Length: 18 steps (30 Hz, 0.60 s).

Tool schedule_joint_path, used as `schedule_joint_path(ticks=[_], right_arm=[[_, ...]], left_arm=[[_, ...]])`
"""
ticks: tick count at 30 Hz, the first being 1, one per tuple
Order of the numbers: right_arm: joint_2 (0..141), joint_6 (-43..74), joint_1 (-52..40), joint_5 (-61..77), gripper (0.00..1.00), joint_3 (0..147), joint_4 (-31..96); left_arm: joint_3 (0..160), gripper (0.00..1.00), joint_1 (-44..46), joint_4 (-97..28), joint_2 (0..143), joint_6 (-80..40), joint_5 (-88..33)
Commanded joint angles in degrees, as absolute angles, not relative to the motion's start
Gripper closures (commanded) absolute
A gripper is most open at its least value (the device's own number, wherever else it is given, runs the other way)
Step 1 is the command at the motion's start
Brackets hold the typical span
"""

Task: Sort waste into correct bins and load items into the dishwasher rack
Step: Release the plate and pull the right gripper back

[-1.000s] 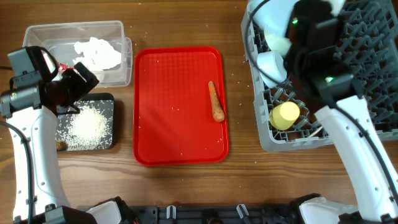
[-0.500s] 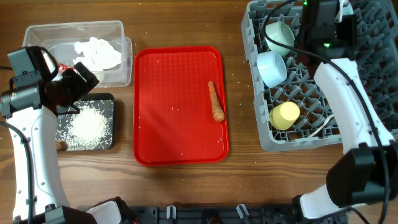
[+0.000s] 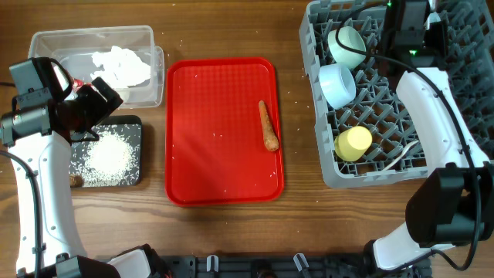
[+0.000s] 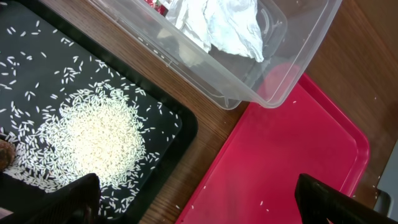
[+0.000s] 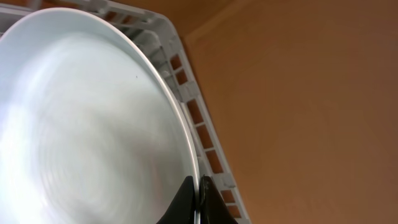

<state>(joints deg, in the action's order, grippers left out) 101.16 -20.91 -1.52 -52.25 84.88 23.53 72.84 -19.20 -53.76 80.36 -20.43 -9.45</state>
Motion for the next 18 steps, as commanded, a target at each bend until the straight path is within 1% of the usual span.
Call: schedule_joint_path(ticks=[1, 2, 3, 4, 5, 6, 7, 10, 12, 15, 16, 18], right_arm=[[102.02, -20.38, -2.09, -49.3, 0.86, 84.75, 23.75], [102.02, -20.43, -2.09, -48.99, 0.71, 84.75, 23.94], [102.02, -20.47, -2.09, -48.73, 0.47, 84.75, 24.36], [102.02, -20.93, -2.07, -48.75, 0.28, 84.75, 24.47], [102.02, -20.8, -2.07, -48.75, 0.21, 84.75, 24.47], [102.02, -20.25, -2.09, -48.75, 0.12, 84.75, 24.47], [102.0, -18.61, -2.09, -48.75, 0.07, 84.75, 24.45], [100.49, -14.46, -2.9, -48.75, 0.04, 84.75, 24.51], [98.21, -9.56, -5.3, -48.53, 0.02, 84.75, 25.98], [94.41, -1.91, -13.39, -42.59, 0.0, 84.75, 31.38], [93.45, 1.13, -16.67, -38.19, 0.0, 84.75, 33.89], [92.68, 3.16, -21.5, -29.1, 0.0, 84.75, 37.8]], left_arm=[[73.63, 0.0, -19.4, -53.65, 80.25, -19.75, -9.32], [73.63, 0.0, -19.4, -53.65, 80.25, -19.75, -9.32], [73.63, 0.0, -19.4, -53.65, 80.25, -19.75, -9.32], [73.63, 0.0, -19.4, -53.65, 80.25, -19.75, -9.32], [73.63, 0.0, -19.4, -53.65, 80.25, -19.75, -9.32], [73.63, 0.0, -19.4, -53.65, 80.25, -19.75, -9.32], [73.63, 0.0, -19.4, -53.65, 80.25, -19.75, -9.32], [73.63, 0.0, -19.4, -53.65, 80.25, -19.75, -9.34], [73.63, 0.0, -19.4, -53.65, 80.25, -19.75, -9.32], [73.63, 0.0, -19.4, -53.65, 80.25, -19.75, -9.32], [73.63, 0.0, -19.4, -53.65, 80.25, -19.75, -9.32], [73.63, 0.0, -19.4, -53.65, 80.25, -19.75, -9.32]])
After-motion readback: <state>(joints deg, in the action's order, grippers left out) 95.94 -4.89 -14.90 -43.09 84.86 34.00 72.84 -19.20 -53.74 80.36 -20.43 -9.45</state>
